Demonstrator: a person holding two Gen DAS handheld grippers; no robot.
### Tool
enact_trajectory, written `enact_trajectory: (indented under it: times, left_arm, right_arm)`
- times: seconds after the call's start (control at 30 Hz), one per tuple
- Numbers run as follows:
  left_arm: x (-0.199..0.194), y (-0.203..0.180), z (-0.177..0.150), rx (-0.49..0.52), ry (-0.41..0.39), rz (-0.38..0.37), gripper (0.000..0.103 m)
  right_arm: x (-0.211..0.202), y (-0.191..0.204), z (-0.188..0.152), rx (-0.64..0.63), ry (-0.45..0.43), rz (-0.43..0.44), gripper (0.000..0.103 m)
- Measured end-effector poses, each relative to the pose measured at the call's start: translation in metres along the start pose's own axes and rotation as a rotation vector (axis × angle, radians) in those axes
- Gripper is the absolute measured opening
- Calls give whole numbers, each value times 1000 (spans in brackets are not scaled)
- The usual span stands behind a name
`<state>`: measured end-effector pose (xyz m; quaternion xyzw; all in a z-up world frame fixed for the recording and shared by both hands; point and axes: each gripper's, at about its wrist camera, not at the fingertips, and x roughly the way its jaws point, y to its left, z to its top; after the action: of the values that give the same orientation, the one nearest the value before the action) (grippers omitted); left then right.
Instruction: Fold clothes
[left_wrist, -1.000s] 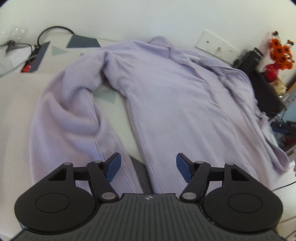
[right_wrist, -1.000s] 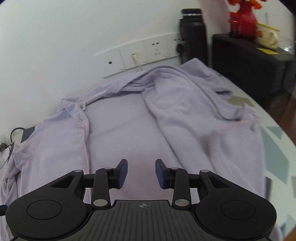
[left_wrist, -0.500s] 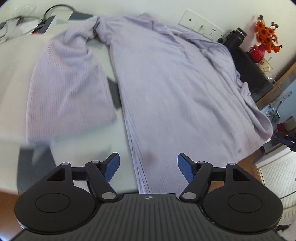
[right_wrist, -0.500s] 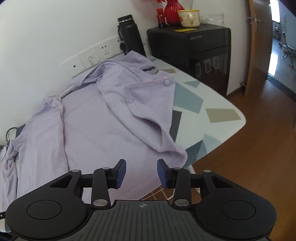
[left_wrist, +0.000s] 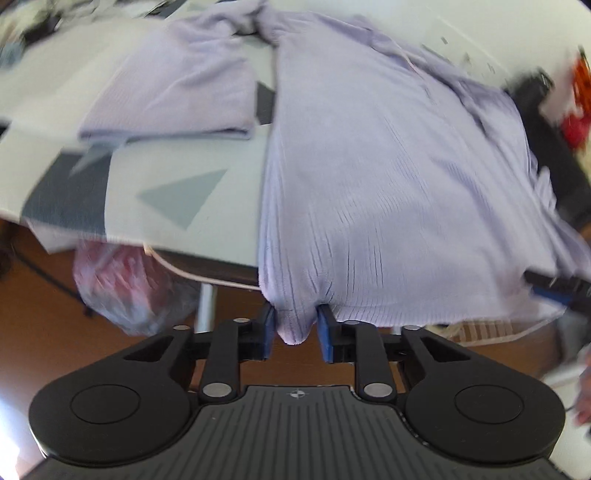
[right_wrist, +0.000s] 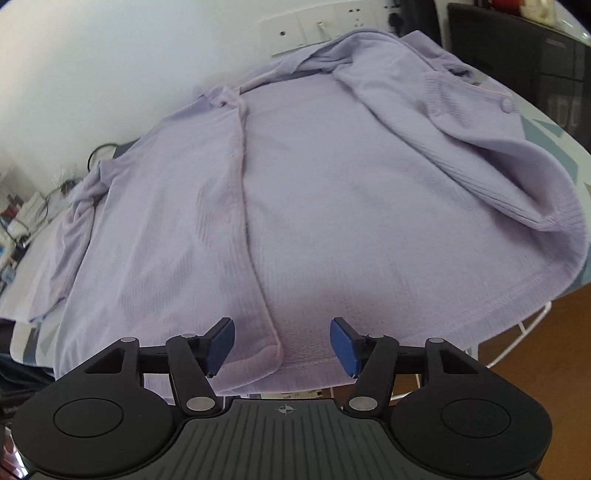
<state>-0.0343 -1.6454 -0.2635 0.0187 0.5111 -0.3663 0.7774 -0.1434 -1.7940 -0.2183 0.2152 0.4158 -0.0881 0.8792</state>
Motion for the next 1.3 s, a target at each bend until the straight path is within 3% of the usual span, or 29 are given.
enact_trajectory:
  times: [0.07,0.17,0.3,0.47,0.67,0.73,0.8,0.87,1.13,1.3]
  left_arm:
    - [-4,7,-2,-36,-18,-21,13]
    - [-15,9,-2,13,-57,-8,11]
    - [-28,13,3,5,-87,-9,10]
    - [-34,21,-1,38,-56,-5,10]
    - [-29,27,-10,9,-29,0,11]
    - [-29,19,-9,44,-14,47,18]
    - [-37,10,-7,79,-32,72,22]
    - [-49,1,-3,104,-65,78,33]
    - [-88,-37,59,117,-198,59,64]
    - [-74,-74,103,170,-200,121,74]
  right_arm:
    - [7,13,-1,-68,21,-10,48]
    - [13,24,-6,-111,43,-31,23]
    - [8,20,-11,-65,48,-14,11]
    - [1,16,-26,-46,56,13,10]
    - [8,12,-33,0,78,21,10]
    - [9,10,-31,16,81,23,11]
    - [5,4,-27,45,81,27,25]
    - [-6,-3,-25,68,47,43,30]
    - [-68,-71,-16,158,-88,-24,35]
    - [-99,-124,-15,217,-142,-123,36]
